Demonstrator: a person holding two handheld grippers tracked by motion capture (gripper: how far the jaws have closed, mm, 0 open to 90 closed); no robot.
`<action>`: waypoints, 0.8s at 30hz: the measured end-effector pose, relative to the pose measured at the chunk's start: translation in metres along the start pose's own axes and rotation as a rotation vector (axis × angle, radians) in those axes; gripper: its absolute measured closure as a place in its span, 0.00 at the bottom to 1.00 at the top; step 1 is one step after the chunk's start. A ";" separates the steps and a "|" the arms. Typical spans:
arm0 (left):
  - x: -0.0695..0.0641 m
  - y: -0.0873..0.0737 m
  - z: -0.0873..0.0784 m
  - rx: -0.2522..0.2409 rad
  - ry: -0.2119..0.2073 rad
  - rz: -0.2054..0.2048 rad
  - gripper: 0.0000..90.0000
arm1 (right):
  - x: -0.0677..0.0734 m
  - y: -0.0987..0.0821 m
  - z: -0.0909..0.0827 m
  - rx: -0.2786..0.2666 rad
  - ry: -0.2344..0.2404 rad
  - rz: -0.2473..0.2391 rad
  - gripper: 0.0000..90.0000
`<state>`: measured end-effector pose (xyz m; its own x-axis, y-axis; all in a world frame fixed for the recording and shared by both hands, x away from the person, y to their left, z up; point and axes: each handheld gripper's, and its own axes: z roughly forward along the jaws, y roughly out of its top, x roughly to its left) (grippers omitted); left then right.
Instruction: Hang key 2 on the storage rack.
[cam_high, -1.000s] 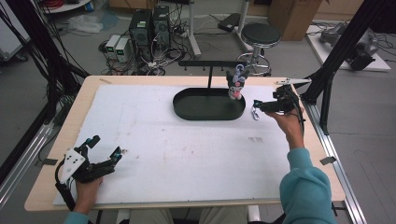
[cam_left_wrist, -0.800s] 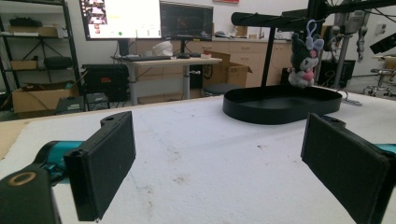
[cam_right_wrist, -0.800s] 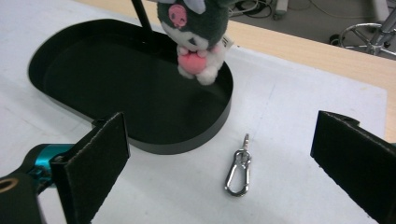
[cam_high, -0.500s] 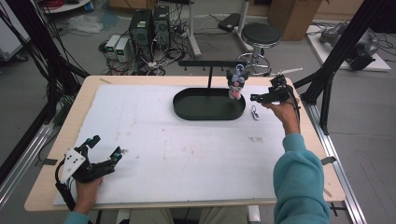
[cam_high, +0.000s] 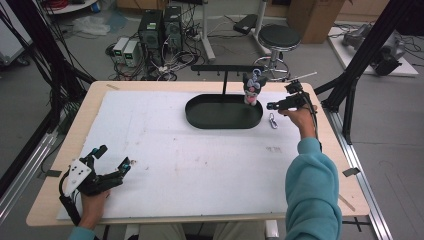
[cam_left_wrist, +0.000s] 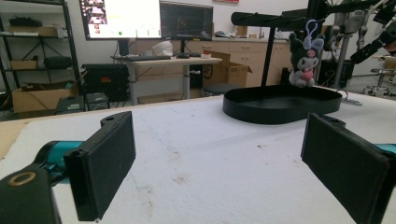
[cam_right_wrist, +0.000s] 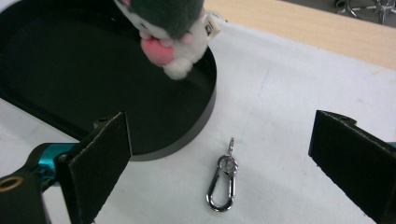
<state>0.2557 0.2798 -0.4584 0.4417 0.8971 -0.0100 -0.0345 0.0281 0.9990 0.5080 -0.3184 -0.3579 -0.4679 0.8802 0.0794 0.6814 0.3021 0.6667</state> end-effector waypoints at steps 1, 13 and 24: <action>0.000 0.000 0.000 0.000 0.000 0.000 0.12 | 0.000 0.000 0.002 0.007 -0.005 -0.001 0.06; 0.000 0.000 0.000 -0.002 0.001 0.001 0.12 | -0.004 -0.005 0.024 0.121 -0.025 -0.029 0.14; 0.000 0.000 0.000 -0.001 0.000 0.000 0.12 | -0.004 -0.006 0.034 0.162 -0.028 -0.034 0.23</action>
<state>0.2554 0.2798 -0.4584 0.4419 0.8970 -0.0104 -0.0355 0.0290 0.9990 0.5249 -0.3112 -0.3873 -0.4775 0.8779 0.0366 0.7484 0.3846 0.5404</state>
